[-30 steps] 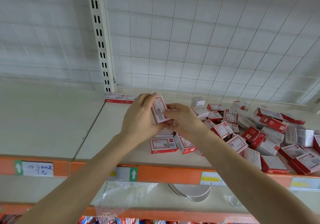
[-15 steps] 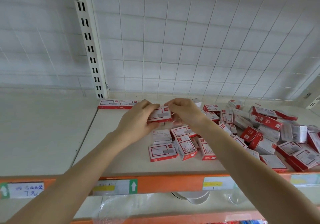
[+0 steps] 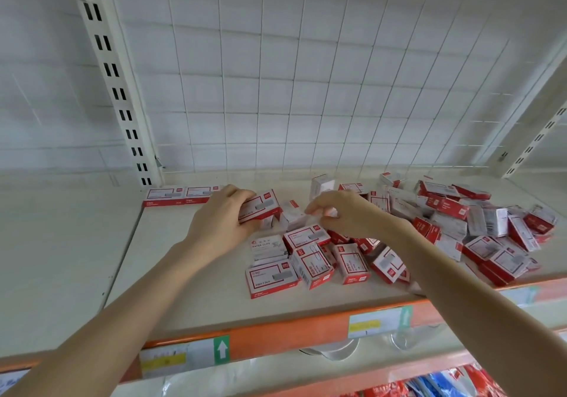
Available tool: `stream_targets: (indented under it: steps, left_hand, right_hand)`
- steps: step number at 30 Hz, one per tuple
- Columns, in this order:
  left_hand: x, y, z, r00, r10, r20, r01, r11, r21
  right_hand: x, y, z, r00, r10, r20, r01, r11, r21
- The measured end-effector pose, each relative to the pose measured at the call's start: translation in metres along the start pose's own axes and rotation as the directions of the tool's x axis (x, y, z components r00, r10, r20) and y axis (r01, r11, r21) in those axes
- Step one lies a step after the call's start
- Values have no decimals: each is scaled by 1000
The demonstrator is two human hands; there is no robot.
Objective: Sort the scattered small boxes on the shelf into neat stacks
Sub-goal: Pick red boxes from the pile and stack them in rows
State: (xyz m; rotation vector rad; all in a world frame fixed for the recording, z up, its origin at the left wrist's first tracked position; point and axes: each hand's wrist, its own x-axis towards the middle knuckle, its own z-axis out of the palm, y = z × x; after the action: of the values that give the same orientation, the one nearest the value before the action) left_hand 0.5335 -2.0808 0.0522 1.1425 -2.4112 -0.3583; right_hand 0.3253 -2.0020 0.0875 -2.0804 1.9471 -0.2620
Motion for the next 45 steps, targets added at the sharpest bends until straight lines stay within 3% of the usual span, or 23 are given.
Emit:
stream_targets:
  steps: [4,8,11,17,21,24,29,31,35,38,41,43,45]
  left_hand:
    - [-1,-2,2,1000,12,3,-12,1000,-8]
    - [-2,-4,2,1000,9,2,-9,1000,-12]
    - [-1,-2,2,1000,16,-5,-16,1000,-10]
    - [2,14,6,997,73,2,-73,997,-36]
    - [3,18,11,995,96,14,-95,995,-43]
    - [6,19,15,995,91,38,-90,996,-24]
    - [6,18,20,994,75,76,-74,997,-14]
    - [6,16,21,994,66,82,-66,998,-2]
    - [6,10,21,997,38,68,-39,999,18]
    - [6,5,20,999,10,53,-11,999,31]
    - [5,-1,19,999,-7,47,5,1000,30]
    - [4,-4,18,999,-11,45,10,1000,26]
    - [3,-7,19,999,-14,46,13,1000,18]
  right_hand:
    - [-9,-8,-2,1000,-10,13,10,999,48]
    - [-24,-19,16,971,-155,182,163,986,-26]
    - [-28,-22,29,948,-215,233,242,966,-94]
    - [-31,-21,24,978,-199,68,201,979,-17]
    - [-31,-2,-2,997,37,-62,-33,998,62]
    - [-24,22,-14,957,203,-207,-181,976,118]
    - [-11,40,1,862,402,-309,-381,916,129]
    - [-6,37,10,854,355,-381,-340,934,109]
    - [0,16,14,872,149,-466,-108,988,114]
    - [1,-2,13,964,-14,-264,40,995,95]
    - [0,-8,22,997,-78,28,81,979,-187]
    - [0,-9,25,992,-80,94,105,949,-297]
    - [2,-10,25,990,-75,122,109,947,-303]
